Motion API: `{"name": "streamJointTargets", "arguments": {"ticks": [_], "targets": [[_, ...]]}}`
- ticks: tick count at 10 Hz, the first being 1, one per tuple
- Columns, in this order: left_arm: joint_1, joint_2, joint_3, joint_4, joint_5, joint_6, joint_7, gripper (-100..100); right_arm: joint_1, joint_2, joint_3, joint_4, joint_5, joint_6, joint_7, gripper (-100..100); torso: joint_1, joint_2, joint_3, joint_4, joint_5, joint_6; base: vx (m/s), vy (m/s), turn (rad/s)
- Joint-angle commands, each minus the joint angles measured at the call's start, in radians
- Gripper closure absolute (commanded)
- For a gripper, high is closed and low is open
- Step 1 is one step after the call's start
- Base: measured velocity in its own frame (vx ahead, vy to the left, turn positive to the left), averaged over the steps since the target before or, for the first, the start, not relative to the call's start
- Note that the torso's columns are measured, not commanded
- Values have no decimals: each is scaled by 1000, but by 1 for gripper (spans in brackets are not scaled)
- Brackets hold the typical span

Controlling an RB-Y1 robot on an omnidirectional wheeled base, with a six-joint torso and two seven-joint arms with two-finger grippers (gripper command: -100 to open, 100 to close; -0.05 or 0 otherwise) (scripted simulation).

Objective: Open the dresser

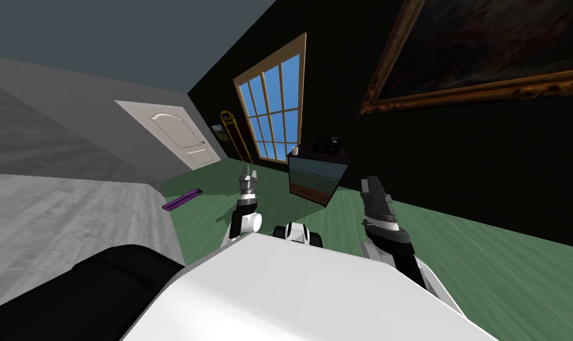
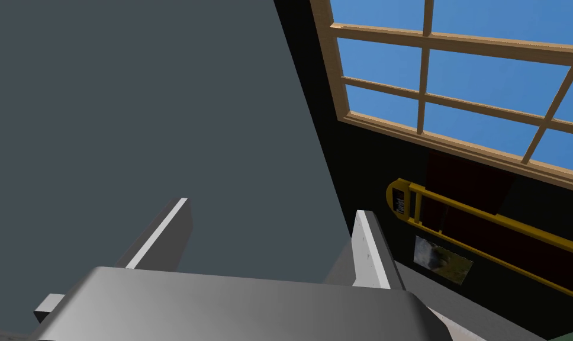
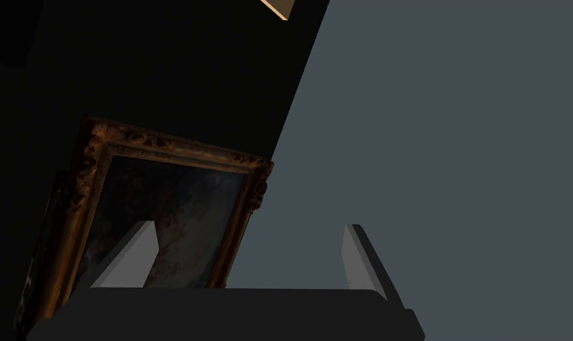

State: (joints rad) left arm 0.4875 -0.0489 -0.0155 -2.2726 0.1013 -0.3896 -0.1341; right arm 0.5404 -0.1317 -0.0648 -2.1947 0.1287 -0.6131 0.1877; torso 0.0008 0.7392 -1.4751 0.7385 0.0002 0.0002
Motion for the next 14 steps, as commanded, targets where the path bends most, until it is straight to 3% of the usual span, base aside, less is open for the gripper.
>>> {"name": "streamJointTargets", "arguments": {"ticks": [1, 14], "targets": [[0, 0, 0, 0, 0, 0, 0, 0, 0, -21, -6, 13, 27, -6, 72, -100, 0, -1, -1, 0, 0, 0, 130, 41, -110], [0, 0, 0, 0, 0, 0, 0, 0, -8, -63, -35, 78, 146, -33, 433, -100, 1, -1, -1, 0, 0, 0, 116, 47, -80]]}}
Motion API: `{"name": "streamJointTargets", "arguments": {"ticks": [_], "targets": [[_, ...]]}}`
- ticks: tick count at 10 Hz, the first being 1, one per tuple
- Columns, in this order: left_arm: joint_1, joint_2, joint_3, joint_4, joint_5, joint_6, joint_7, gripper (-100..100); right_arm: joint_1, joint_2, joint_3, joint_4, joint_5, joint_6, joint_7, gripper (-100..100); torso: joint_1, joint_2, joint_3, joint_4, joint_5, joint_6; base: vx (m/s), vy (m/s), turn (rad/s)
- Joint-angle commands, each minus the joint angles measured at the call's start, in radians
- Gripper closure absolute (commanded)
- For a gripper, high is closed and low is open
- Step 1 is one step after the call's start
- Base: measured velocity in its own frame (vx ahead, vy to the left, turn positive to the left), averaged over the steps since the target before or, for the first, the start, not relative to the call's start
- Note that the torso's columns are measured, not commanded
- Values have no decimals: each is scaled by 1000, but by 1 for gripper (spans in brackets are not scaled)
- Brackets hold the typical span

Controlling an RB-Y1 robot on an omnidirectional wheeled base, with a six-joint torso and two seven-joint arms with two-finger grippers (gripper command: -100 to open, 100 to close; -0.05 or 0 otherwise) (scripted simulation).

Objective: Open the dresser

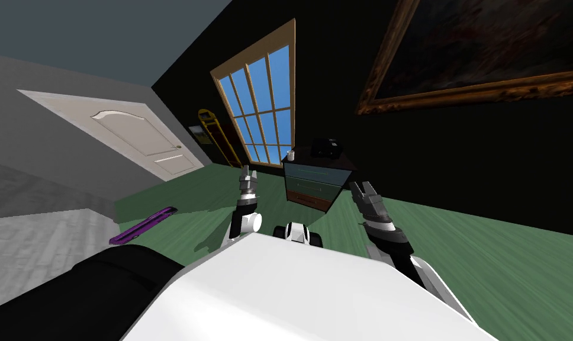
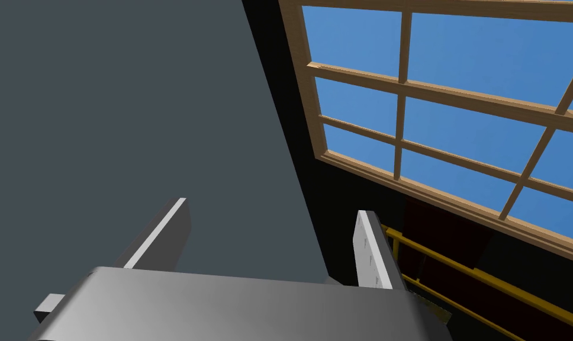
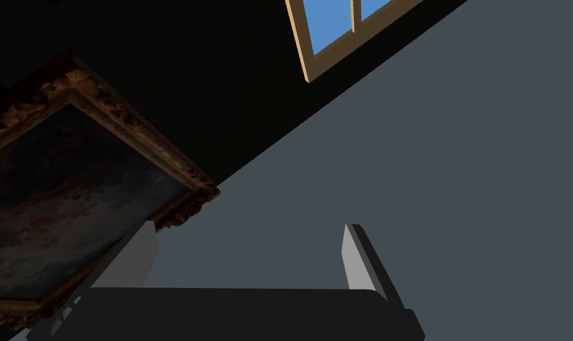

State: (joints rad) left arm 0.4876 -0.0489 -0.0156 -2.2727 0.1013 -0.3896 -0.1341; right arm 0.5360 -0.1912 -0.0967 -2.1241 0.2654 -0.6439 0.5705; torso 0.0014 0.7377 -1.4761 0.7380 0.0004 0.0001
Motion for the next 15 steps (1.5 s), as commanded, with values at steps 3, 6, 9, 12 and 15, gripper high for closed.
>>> {"name": "streamJointTargets", "arguments": {"ticks": [3, 6, 9, 12, 15], "targets": [[0, 0, 0, 0, 0, 0, 0, 0, -5, -10, -14, 31, 50, -11, 136, -100, -3, 2, 1, 0, -1, 0, 109, 53, -79], [0, 0, 0, 0, 0, 0, 0, 0, -5, -13, -18, 43, 69, -15, 221, -100, -2, 0, 0, 0, 0, 0, 109, 55, -72], [0, 0, 0, 0, 0, 0, 0, 0, -6, -16, -28, 69, 107, -24, 306, -100, -2, 1, 0, 0, 0, 0, 111, 57, -68], [0, 0, 0, 0, 0, 0, 0, 0, -7, -17, -33, 83, 126, -28, 384, -100, -1, 1, 0, 0, 0, 0, 90, 64, -56], [0, 0, 0, 0, 0, 0, 0, 0, -7, -17, -44, 112, 163, -36, 470, -100, -2, 0, 0, 0, 0, 0, 98, 70, -62]]}}
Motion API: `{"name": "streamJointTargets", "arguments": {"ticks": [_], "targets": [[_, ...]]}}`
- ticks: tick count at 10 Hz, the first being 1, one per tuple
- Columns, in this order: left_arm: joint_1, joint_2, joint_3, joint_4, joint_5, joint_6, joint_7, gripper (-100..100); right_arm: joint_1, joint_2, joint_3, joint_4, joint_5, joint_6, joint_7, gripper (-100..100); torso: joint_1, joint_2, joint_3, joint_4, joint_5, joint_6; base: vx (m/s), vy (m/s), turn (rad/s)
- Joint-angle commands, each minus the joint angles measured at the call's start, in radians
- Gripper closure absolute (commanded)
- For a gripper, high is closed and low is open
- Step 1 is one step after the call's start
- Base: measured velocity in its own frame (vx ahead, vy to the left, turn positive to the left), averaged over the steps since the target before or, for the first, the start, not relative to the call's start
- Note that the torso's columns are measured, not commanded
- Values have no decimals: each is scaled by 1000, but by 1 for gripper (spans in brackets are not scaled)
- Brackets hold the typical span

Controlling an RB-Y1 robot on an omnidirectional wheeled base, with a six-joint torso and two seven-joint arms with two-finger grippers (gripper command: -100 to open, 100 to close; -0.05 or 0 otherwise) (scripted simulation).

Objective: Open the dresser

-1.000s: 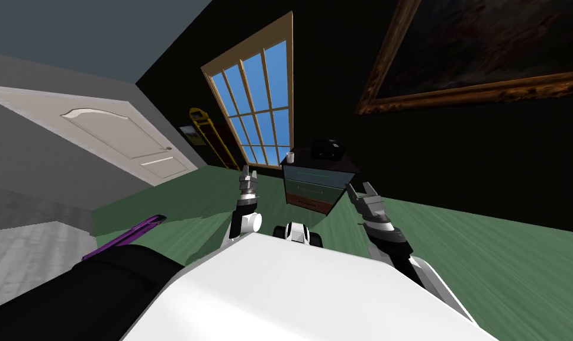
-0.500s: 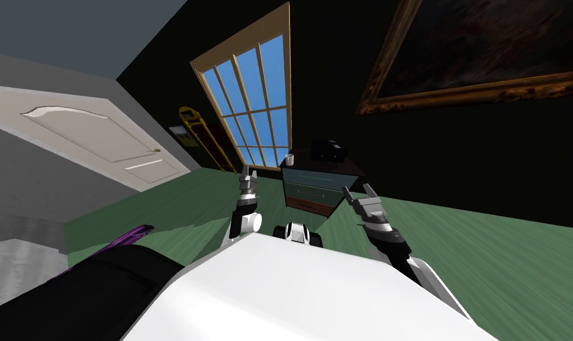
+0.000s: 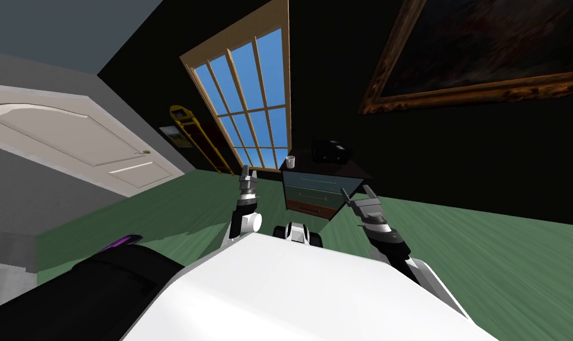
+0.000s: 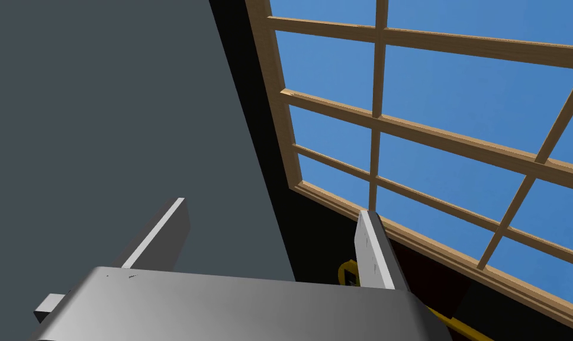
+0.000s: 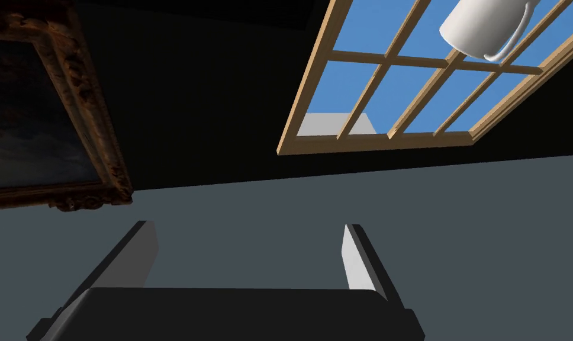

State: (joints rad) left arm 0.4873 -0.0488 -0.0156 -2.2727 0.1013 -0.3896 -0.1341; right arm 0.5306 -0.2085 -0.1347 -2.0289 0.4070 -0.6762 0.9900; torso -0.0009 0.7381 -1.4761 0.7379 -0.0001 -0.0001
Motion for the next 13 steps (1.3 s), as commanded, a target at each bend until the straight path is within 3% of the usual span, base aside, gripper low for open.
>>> {"name": "streamJointTargets", "arguments": {"ticks": [1, 13], "targets": [[0, 0, 0, 0, 0, 0, 0, 0, -1, 0, -6, 17, 21, -4, 67, -100, 1, -1, 0, 0, 0, 0, 86, 61, -36], [0, 0, 0, 0, 0, 0, 0, 0, 1, 3, -42, 114, 132, -28, 363, -100, 0, 0, 0, 0, 0, 0, 74, 75, -41]]}}
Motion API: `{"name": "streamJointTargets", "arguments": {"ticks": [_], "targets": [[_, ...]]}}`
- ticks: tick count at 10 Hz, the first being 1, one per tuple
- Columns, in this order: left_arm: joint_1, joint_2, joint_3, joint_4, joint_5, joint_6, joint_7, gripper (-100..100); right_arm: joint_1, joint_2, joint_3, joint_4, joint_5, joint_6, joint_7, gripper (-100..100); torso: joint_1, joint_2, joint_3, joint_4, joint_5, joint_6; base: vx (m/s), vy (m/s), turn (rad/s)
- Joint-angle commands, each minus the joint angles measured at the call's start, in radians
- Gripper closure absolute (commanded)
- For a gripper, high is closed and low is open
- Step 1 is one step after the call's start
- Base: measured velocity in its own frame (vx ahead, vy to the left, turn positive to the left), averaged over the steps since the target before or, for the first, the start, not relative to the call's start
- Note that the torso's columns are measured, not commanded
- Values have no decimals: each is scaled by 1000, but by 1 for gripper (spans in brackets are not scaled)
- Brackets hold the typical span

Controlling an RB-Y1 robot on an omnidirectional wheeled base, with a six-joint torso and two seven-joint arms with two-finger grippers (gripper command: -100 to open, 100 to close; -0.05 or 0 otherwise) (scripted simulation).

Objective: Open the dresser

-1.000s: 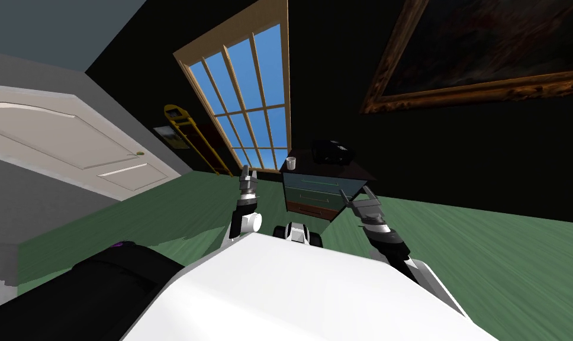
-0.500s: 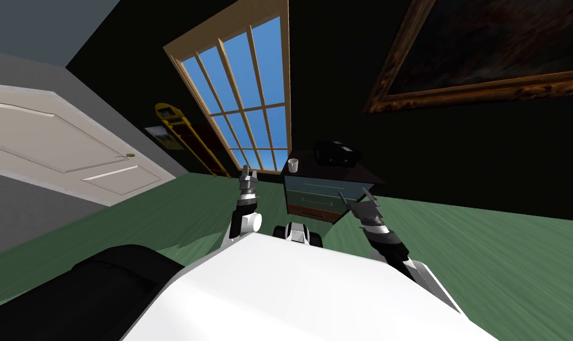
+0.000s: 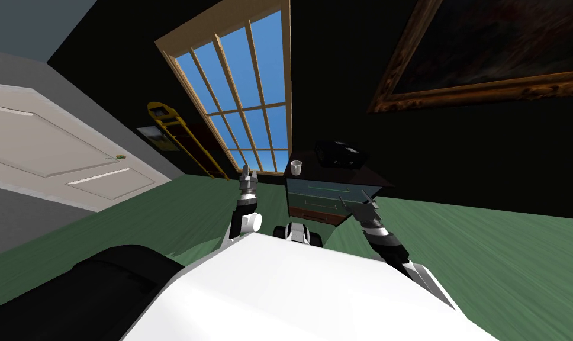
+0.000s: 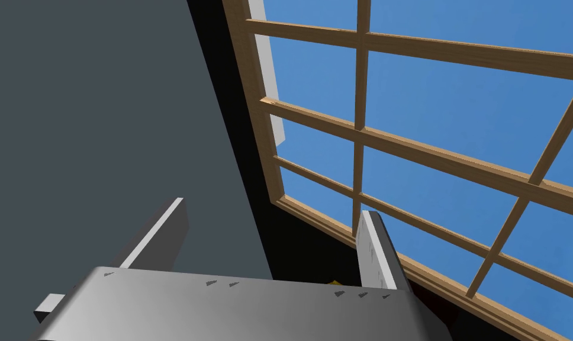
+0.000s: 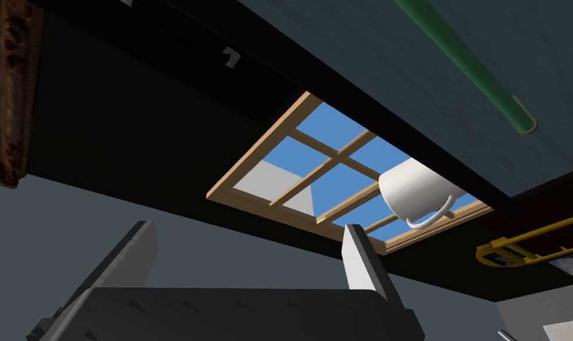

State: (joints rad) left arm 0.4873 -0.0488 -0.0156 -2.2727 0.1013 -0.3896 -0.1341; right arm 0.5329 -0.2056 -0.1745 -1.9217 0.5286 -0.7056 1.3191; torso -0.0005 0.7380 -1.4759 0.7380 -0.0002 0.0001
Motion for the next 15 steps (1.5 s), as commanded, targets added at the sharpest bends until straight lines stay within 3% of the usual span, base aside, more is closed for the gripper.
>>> {"name": "streamJointTargets", "arguments": {"ticks": [1, 15], "targets": [[0, 0, 0, 0, 0, 0, 0, 0, -2, 3, -9, 26, 29, -2, 71, -100, 0, 0, 0, 0, 0, 0, 75, 88, -39], [0, 0, 0, 0, 0, 0, 0, 0, 0, 52, -60, 158, 156, -29, 405, -100, 0, 1, 0, 0, 0, 0, 56, 93, -30]]}}
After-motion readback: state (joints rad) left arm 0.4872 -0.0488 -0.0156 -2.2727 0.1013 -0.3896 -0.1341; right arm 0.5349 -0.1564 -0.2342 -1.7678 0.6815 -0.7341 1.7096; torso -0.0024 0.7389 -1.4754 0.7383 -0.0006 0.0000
